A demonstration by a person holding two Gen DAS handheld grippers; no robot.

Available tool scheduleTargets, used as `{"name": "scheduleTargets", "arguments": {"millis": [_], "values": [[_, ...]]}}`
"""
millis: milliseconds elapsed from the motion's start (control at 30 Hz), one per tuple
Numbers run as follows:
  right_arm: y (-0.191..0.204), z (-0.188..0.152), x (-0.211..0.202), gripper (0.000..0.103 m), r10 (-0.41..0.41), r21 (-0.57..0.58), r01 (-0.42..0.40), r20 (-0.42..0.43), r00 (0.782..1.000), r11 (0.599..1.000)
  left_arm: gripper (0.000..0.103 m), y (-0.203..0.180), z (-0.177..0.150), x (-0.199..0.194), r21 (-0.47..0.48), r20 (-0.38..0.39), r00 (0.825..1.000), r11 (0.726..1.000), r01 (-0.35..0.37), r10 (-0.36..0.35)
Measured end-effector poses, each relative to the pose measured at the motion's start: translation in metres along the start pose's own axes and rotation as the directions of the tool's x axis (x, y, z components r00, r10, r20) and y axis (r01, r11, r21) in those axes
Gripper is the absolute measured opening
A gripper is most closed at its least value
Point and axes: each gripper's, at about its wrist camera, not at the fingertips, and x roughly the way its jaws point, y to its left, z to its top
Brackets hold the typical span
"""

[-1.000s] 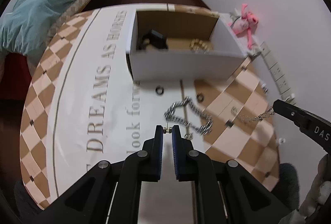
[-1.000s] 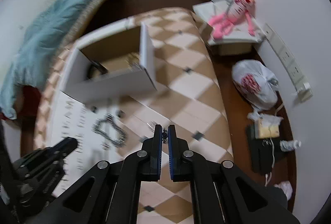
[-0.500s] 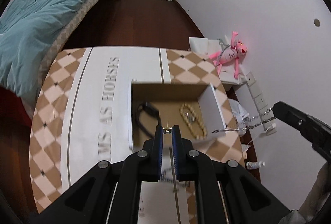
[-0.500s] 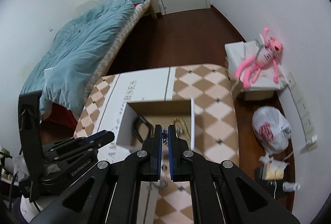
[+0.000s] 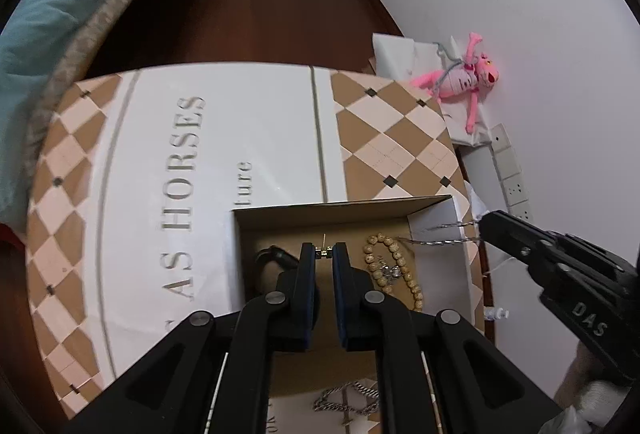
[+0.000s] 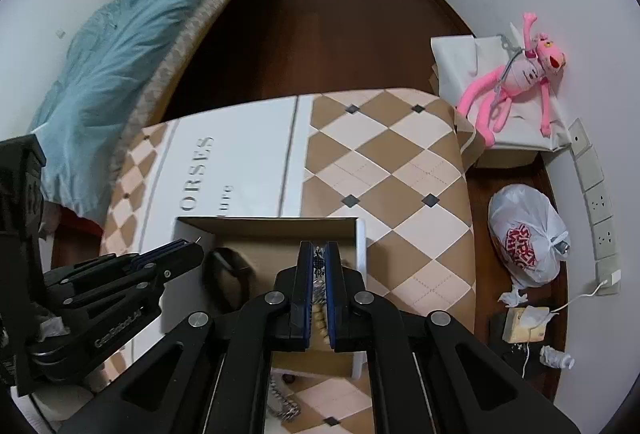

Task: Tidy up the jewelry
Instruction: 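Carry the earring and necklace into the white box and open both grippers, then lift both grippers out of the white box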

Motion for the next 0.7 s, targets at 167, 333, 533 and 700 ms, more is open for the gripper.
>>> {"name": "scheduleTargets", "arguments": {"millis": [167, 333, 533, 700], "values": [[-0.007, 0.006, 0.022, 0.006, 0.026, 0.011, -0.025, -0.064, 0.998, 1.000, 0.008, 0.001, 0.007, 0.016, -0.052, -0.069, 0.998, 0.999, 0.008, -0.012], [-0.010, 0.004, 0.032, 0.011, 0.031, 0.014, -0.029, -0.109, 0.994, 0.999, 0.043, 0.003, 0.010, 0.012, -0.059, -0.056, 0.998, 0.997, -0.045, 0.042], [-0.002, -0.001, 0.024, 0.045, 0.005, -0.015, -0.007, -0.095, 0.995, 1.000, 0.080, 0.011, 0.011, -0.008, -0.069, 0.010, 0.995, 0.993, -0.100, 0.101], [0.002, -0.009, 0.014, 0.071, -0.088, -0.047, 0.085, -0.064, 0.994, 0.995, 0.097, 0.009, 0.003, -0.024, -0.028, 0.091, 0.973, 0.977, -0.210, 0.212]]}}
